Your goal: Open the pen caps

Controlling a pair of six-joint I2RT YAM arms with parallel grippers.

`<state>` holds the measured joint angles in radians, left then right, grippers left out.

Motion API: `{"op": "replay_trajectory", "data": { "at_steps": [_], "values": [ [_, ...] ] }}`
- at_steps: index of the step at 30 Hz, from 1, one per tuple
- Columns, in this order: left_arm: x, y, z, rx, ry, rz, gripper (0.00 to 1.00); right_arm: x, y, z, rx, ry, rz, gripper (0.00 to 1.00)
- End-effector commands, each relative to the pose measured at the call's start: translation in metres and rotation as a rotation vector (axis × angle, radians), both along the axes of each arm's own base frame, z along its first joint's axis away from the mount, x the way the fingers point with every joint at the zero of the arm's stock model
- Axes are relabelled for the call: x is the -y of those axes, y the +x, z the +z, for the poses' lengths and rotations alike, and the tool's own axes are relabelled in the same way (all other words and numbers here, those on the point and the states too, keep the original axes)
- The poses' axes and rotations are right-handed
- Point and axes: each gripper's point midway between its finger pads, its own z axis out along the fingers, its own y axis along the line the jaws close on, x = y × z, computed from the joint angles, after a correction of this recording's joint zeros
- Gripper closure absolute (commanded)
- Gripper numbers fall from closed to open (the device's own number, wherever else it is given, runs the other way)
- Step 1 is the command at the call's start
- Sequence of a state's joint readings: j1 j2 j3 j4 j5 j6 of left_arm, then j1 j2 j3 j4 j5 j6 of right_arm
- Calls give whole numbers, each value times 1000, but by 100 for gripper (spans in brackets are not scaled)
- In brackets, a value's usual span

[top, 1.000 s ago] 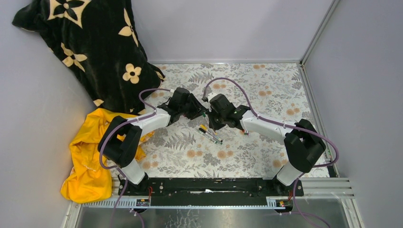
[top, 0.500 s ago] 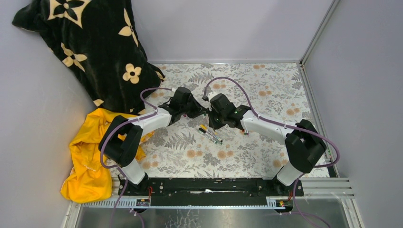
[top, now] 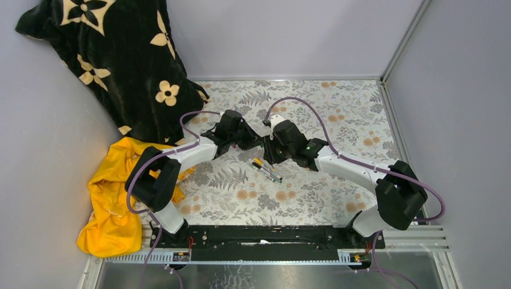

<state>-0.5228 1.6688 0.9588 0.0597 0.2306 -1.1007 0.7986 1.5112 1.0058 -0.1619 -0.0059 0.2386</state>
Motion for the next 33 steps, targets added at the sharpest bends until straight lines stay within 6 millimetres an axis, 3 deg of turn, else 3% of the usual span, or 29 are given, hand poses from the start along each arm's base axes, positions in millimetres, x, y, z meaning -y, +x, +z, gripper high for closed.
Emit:
{"op": "replay_trajectory", "data": {
  "at_steps": [1,16,22,26,33],
  "values": [
    [16,2,39,72,-95,-49,100,-15,7,32,72,104,2,60],
    [26,-10,60,50,-221,-80,100,-13,7,26,80,119,-15,63],
    [23,-7,58,56,-196,-68,100,-6,9,20,81,99,-52,99],
    [10,12,46,78,-126,-10,100,0,3,12,51,83,-72,100],
    [-16,66,25,102,-33,31,100,16,-19,-7,-4,105,-105,100]
  ]
}}
